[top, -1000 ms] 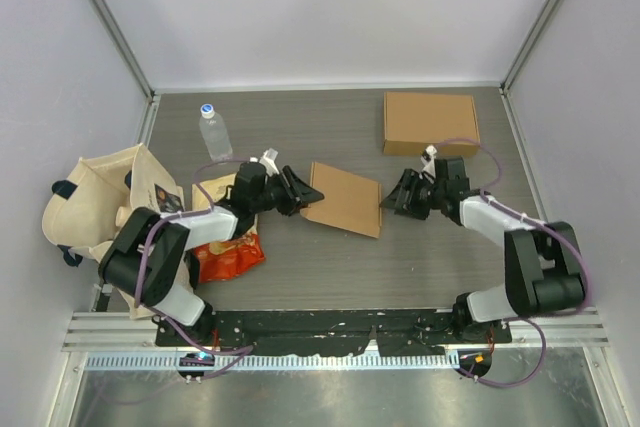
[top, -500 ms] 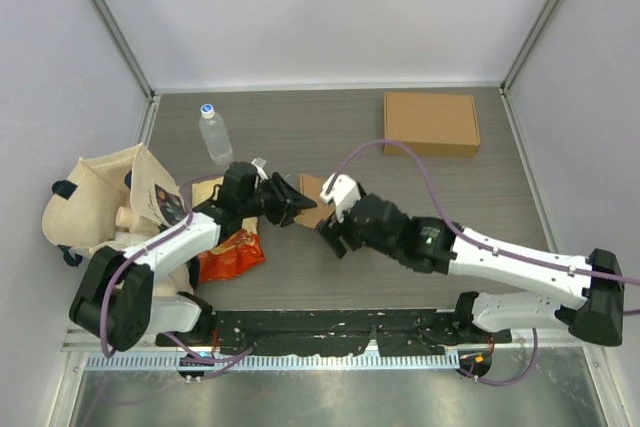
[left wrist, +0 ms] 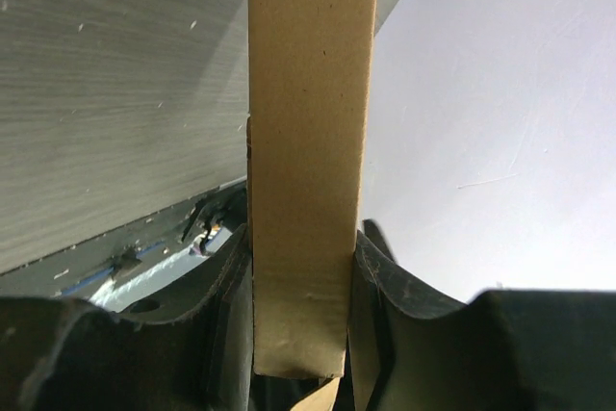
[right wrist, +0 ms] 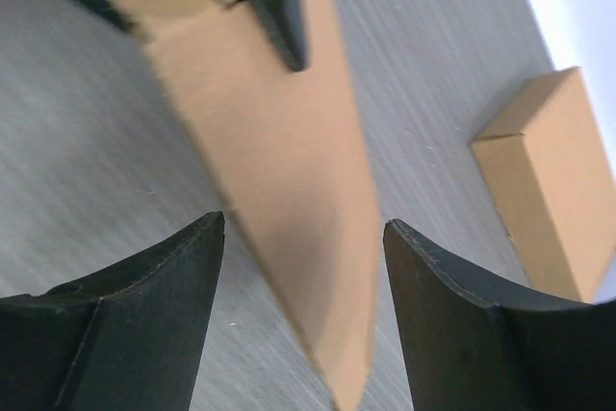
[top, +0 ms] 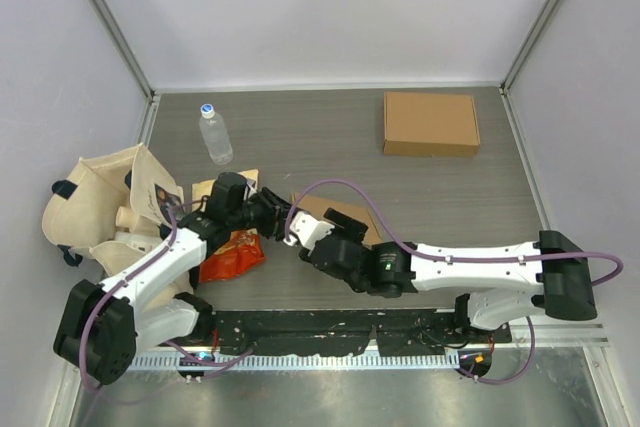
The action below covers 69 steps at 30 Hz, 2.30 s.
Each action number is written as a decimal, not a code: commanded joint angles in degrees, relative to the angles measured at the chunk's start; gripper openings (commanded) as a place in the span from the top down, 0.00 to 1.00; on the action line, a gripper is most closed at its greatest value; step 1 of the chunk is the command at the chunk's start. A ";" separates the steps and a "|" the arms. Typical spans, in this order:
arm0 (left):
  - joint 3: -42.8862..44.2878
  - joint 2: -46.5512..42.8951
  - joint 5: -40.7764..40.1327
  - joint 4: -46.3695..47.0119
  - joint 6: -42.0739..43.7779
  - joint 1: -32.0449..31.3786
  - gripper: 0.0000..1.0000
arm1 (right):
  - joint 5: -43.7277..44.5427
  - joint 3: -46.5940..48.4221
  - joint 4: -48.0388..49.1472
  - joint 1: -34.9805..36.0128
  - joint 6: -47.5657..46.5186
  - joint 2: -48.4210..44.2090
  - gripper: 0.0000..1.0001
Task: Fold the paper box
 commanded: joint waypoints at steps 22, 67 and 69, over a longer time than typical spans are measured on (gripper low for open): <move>-2.14 -1.61 6.08 4.50 -7.32 0.55 0.90 | -4.65 -9.26 16.02 -2.62 -9.88 -7.52 0.28; 5.42 -16.12 -22.91 -0.24 51.55 -5.57 0.41 | -34.98 9.27 -27.55 -22.13 6.75 2.10 0.73; 4.98 -14.80 -26.51 1.32 56.65 -8.05 0.41 | -38.05 10.94 -29.06 -23.54 4.91 3.70 0.73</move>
